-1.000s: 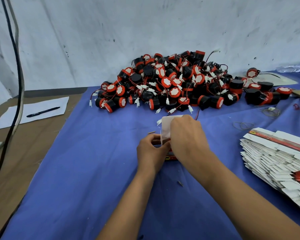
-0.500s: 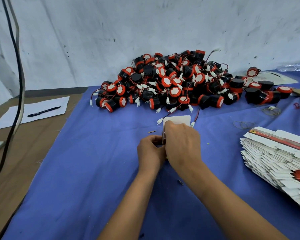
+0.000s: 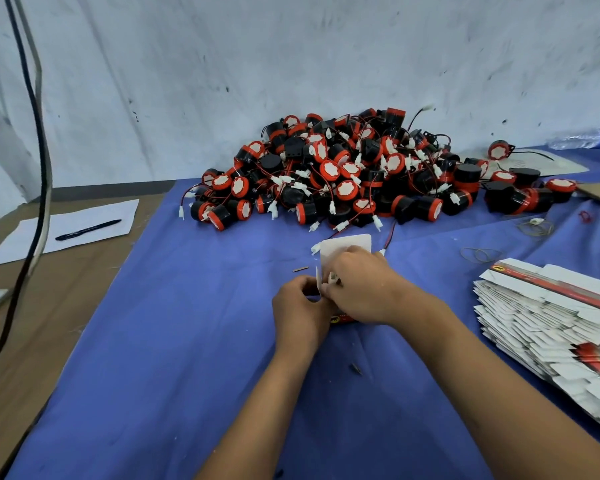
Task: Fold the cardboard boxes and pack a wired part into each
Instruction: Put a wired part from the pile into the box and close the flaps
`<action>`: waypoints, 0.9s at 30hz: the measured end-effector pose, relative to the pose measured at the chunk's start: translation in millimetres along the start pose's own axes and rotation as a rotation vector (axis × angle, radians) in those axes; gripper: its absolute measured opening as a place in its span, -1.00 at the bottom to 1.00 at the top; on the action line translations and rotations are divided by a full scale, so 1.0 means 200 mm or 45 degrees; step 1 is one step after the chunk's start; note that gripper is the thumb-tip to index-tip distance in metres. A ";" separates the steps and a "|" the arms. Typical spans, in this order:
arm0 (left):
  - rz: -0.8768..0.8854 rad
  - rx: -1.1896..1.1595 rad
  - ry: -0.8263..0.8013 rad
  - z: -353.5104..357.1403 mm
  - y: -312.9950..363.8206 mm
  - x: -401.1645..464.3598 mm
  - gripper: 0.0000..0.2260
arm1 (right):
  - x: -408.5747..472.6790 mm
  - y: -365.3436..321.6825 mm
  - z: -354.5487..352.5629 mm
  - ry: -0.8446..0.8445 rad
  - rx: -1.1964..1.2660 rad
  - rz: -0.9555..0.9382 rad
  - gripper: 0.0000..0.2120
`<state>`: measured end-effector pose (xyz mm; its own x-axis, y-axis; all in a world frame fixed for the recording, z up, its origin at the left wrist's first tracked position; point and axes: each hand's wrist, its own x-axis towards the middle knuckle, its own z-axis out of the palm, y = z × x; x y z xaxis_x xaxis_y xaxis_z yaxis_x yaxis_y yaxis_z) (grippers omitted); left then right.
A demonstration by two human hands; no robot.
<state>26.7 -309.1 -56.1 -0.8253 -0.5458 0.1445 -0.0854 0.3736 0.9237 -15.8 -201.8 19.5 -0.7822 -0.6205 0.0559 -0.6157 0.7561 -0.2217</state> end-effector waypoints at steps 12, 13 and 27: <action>0.021 -0.145 -0.496 -0.15 -0.02 0.01 -0.62 | 0.01 -0.02 -0.02 -0.052 -0.284 -0.052 -0.64; 0.034 -0.128 -0.466 -0.14 -0.02 0.01 -0.63 | 0.01 -0.02 -0.02 -0.043 -0.296 -0.063 -0.66; 0.047 -0.162 -0.483 -0.13 -0.03 0.02 -0.61 | -0.09 0.14 0.05 0.079 -0.057 -0.261 -0.73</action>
<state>38.3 -334.5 -52.3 -0.9760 -0.2094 0.0589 -0.0018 0.2786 0.9604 -16.9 -171.4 2.0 -0.6436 -0.7494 0.1556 -0.7651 0.6247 -0.1561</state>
